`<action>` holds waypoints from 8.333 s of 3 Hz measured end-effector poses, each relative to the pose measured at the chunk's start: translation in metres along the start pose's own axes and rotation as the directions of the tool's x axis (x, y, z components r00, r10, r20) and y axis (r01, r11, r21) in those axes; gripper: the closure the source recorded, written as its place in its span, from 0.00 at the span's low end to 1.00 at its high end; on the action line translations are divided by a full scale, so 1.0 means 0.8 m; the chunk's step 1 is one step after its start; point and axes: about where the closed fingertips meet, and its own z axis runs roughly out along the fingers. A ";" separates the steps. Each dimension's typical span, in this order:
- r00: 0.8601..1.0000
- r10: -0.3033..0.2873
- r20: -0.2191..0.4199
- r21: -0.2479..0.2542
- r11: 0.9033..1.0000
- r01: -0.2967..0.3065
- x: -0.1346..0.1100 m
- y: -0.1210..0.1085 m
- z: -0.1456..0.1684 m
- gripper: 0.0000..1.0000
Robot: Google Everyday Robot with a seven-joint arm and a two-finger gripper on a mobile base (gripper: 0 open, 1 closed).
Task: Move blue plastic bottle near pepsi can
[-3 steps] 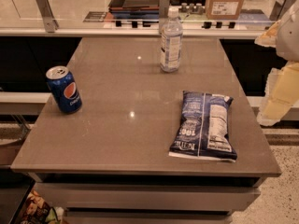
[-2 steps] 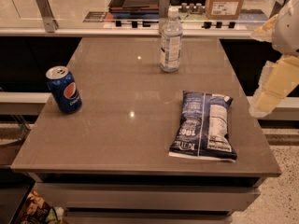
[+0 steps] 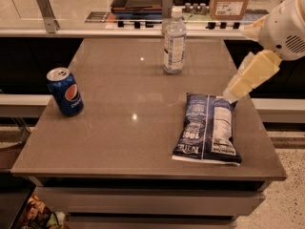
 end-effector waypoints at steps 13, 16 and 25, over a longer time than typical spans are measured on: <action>0.665 0.302 0.683 -0.039 0.925 -0.379 -0.144 -0.193 0.235 0.18; 0.666 0.302 0.683 -0.049 0.927 -0.371 -0.152 -0.188 0.241 0.94; 0.686 0.266 0.677 -0.177 0.964 -0.199 -0.282 0.036 0.184 1.00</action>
Offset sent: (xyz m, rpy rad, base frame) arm 0.1241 0.0252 0.0386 0.3996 -0.2756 -0.1269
